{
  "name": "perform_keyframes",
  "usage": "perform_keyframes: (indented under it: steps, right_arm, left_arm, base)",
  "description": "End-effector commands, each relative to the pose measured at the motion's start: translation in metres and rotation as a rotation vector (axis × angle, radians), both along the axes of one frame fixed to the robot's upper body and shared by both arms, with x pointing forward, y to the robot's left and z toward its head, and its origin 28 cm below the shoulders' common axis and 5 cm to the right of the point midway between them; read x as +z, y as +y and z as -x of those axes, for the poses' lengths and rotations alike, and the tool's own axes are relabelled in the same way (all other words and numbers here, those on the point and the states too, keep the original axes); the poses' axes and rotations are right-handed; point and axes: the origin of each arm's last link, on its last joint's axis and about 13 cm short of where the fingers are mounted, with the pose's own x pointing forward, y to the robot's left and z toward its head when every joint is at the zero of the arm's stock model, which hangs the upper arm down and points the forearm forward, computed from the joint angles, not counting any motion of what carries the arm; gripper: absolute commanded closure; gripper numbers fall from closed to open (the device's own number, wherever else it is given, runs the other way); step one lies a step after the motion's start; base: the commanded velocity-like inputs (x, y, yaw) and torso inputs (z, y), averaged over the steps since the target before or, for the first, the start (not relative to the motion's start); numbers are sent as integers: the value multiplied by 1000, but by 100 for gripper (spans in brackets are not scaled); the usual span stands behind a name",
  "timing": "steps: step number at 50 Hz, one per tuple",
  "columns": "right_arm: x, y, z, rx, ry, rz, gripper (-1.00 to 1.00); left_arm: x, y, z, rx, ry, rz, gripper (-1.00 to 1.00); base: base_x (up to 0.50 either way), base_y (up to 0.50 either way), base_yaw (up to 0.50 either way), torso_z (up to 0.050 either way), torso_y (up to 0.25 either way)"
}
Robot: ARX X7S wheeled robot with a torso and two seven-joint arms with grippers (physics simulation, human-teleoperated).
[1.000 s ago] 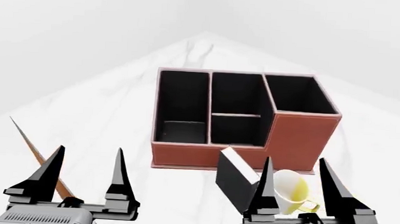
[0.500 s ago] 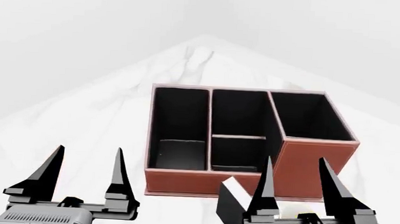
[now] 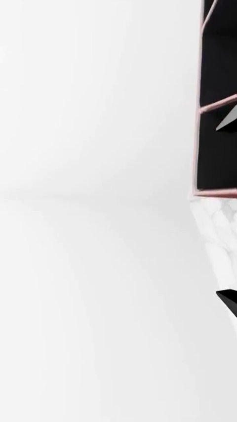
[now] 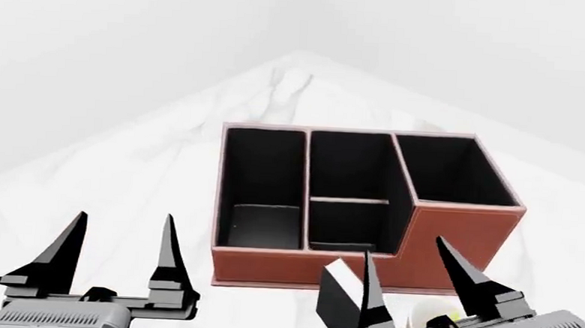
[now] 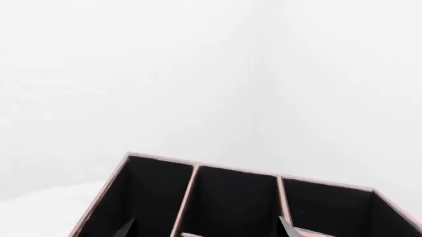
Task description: Pick up the book and place it in the right compartment of the caddy.
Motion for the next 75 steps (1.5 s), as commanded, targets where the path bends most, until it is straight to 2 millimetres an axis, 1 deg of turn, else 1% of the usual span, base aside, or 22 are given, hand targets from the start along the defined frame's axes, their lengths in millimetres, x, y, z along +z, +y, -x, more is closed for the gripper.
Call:
perform_keyframes:
  steps: [1, 10, 23, 34, 42, 48, 55, 65, 75]
  right_arm:
    - [-4, -12, -2, 35, 93, 92, -100]
    - [-5, -20, -4, 32, 179, 84, -100]
    - [-8, -18, -6, 37, 240, 81, -100]
    - [-9, -13, 3, 98, 286, 79, -100]
    - [-13, -13, 9, 107, 302, 85, -100]
    - [-17, -13, 10, 107, 314, 83, -100]
    - [-20, -13, 8, 105, 322, 83, -100]
    - [-32, -14, 1, 95, 350, 84, -100]
    - [-39, -13, -2, 97, 361, 84, -100]
  left_arm:
    - [0, 1, -1, 6, 1, -1, -100]
    - [-1, 0, -1, 5, 4, -5, -100]
    - [-2, -1, -2, 4, 7, -8, -100]
    - [-2, -1, -2, 4, 9, -11, -100]
    - [-3, -1, -2, 4, 13, -13, -100]
    - [-3, -1, -2, 4, 13, -13, -100]
    - [-3, -1, -2, 3, 13, -13, -100]
    - [-3, -1, -2, 2, 15, -14, -100]
    - [-3, -1, -2, 3, 14, -14, -100]
  base:
    - [0, 0, 0, 0, 0]
    - [0, 0, 0, 0, 0]
    - [0, 0, 0, 0, 0]
    - [0, 0, 0, 0, 0]
    - [0, 0, 0, 0, 0]
    - [0, 0, 0, 0, 0]
    - [0, 0, 0, 0, 0]
    - [0, 0, 0, 0, 0]
    - [0, 0, 0, 0, 0]
